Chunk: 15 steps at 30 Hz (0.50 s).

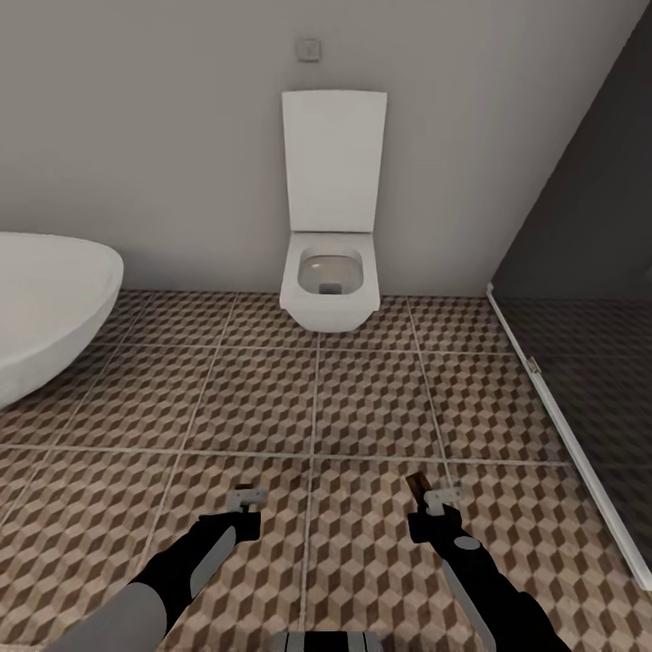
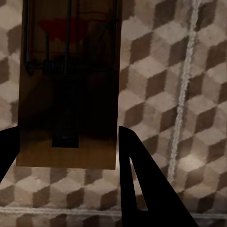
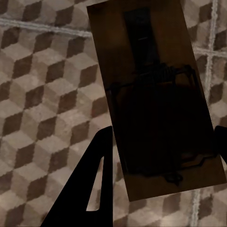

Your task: Take the four mousetraps from the cabinet in the bathroom and place them on the bathroom floor. Make sure all four end up on the same floor surface, and ensure that at least two of them are either under or directly next to the same bathroom sink.

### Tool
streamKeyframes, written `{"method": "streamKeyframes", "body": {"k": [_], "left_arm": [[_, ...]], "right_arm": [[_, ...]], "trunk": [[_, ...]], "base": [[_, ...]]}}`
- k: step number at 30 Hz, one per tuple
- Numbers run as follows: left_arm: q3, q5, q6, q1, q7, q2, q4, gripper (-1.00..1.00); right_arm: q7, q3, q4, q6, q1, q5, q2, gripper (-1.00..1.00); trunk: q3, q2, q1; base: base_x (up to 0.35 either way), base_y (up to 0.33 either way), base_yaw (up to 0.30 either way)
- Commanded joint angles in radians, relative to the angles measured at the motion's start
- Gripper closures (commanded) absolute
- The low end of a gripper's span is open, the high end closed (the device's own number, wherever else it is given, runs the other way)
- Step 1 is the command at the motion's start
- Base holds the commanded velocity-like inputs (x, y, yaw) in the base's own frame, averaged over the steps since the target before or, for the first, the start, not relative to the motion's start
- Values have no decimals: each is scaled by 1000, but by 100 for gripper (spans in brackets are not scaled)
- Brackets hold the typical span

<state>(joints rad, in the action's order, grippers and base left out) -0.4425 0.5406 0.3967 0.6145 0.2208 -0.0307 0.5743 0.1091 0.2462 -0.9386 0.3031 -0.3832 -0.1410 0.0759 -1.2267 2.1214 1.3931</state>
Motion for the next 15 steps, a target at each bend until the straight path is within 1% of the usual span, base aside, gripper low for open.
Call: {"method": "streamKeyframes", "body": {"k": [1, 15], "left_arm": [[-8, 7, 4, 1, 11, -2, 2, 100], [-8, 7, 4, 1, 11, -2, 2, 100]], "right_arm": [[9, 5, -2, 4, -1, -12, 2, 100], [9, 5, -2, 4, -1, -12, 2, 100]], "trunk": [[-6, 8, 4], [-71, 106, 57]], "base": [[0, 0, 0], [0, 0, 0]]}}
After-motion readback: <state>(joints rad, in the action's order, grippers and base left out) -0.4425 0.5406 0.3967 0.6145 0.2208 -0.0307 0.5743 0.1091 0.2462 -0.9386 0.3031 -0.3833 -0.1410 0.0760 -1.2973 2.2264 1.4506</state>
